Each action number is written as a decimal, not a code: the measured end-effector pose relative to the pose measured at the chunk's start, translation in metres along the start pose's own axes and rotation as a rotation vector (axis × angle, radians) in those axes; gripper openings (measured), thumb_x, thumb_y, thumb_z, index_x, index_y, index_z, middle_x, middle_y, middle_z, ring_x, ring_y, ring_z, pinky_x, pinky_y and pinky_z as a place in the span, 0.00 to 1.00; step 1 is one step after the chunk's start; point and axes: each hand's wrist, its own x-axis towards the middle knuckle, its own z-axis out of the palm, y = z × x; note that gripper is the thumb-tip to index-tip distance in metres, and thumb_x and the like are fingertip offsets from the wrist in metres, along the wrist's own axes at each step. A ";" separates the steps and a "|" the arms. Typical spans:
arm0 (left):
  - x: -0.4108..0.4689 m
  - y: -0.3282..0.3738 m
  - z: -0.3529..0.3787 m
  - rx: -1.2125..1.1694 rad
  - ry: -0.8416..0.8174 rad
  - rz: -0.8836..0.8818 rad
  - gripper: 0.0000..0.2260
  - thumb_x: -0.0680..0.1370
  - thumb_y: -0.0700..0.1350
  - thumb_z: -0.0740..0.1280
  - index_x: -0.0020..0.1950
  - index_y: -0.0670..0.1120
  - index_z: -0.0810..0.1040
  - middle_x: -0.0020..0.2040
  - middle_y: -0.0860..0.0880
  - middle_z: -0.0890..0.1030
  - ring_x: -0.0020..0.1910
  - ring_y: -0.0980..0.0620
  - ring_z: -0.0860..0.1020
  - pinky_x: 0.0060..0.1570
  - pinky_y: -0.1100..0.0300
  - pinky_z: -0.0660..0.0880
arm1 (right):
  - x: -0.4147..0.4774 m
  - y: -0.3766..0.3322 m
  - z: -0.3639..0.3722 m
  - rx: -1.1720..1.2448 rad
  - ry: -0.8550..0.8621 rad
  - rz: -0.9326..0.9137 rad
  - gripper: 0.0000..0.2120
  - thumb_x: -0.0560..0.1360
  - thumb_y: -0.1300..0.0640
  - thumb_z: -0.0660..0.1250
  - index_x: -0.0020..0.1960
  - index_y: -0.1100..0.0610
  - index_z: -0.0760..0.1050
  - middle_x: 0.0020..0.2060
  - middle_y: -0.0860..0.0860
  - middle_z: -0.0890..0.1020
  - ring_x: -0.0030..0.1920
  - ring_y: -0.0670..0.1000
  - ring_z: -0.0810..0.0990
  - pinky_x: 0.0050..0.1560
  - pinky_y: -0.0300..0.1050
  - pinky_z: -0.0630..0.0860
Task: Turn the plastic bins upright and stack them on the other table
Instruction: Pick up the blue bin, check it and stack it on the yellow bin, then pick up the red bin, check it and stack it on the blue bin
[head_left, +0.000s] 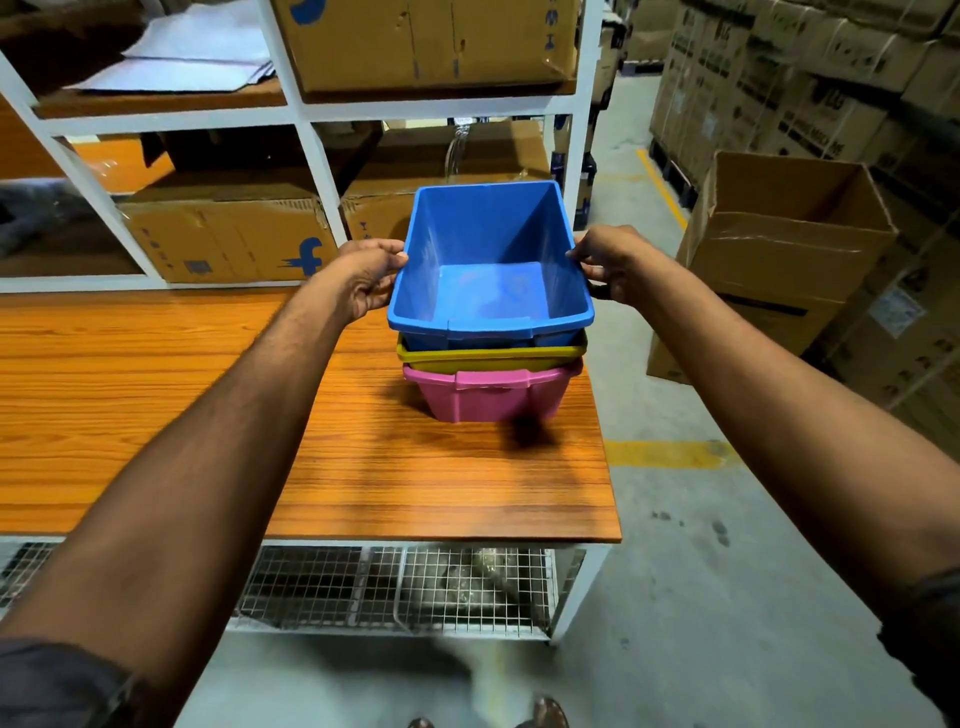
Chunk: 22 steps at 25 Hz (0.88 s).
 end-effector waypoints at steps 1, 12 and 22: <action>-0.001 0.000 -0.001 0.008 0.005 0.008 0.13 0.84 0.38 0.64 0.66 0.45 0.80 0.49 0.50 0.85 0.36 0.58 0.82 0.27 0.66 0.78 | -0.002 0.001 0.001 -0.001 0.001 0.009 0.17 0.79 0.67 0.63 0.66 0.58 0.75 0.54 0.52 0.82 0.47 0.48 0.82 0.35 0.43 0.77; -0.106 -0.032 -0.100 -0.216 -0.025 0.307 0.15 0.81 0.44 0.70 0.68 0.50 0.78 0.59 0.52 0.83 0.53 0.56 0.83 0.45 0.62 0.81 | -0.131 0.010 0.071 0.028 0.170 -0.418 0.10 0.76 0.62 0.70 0.54 0.51 0.76 0.47 0.50 0.82 0.44 0.47 0.80 0.37 0.38 0.74; -0.275 -0.252 -0.332 -0.124 0.237 0.294 0.18 0.79 0.39 0.72 0.64 0.57 0.78 0.59 0.53 0.83 0.56 0.58 0.82 0.56 0.64 0.79 | -0.331 0.175 0.310 -0.141 -0.535 -0.413 0.20 0.75 0.65 0.75 0.63 0.50 0.79 0.51 0.48 0.83 0.47 0.44 0.82 0.51 0.42 0.81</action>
